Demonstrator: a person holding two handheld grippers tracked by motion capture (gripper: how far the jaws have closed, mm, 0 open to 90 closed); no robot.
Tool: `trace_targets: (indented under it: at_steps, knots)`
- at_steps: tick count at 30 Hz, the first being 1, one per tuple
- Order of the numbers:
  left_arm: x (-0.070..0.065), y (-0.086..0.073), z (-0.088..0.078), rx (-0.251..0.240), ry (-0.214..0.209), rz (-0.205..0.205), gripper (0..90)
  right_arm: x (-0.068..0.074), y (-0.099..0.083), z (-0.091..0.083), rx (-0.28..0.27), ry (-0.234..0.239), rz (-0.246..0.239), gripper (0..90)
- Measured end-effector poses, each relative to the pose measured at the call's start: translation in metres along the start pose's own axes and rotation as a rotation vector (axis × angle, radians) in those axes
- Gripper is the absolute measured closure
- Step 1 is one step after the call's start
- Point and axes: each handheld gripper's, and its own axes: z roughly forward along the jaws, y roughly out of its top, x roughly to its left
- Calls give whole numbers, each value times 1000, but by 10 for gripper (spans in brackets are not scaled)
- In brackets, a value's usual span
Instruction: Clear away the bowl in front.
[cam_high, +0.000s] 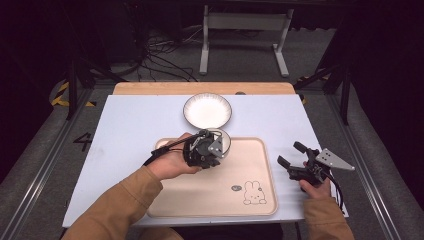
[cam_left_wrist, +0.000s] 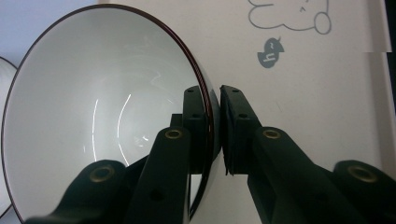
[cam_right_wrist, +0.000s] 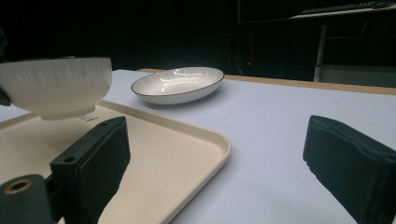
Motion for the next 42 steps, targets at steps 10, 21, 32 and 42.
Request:
trace_targets:
  at_steps: [10,21,32,42]
  knots:
    - [-5,-1,9,42,-46,11,817,0,0,0,0,-1,0,79]
    - [-11,-7,15,91,-83,18,817,1,0,0,-2,1,5,79]
    - [-13,-10,16,102,-100,17,819,1,0,0,-1,1,4,79]
    - [-14,-11,17,115,-131,10,820,0,0,0,1,-1,0,80]
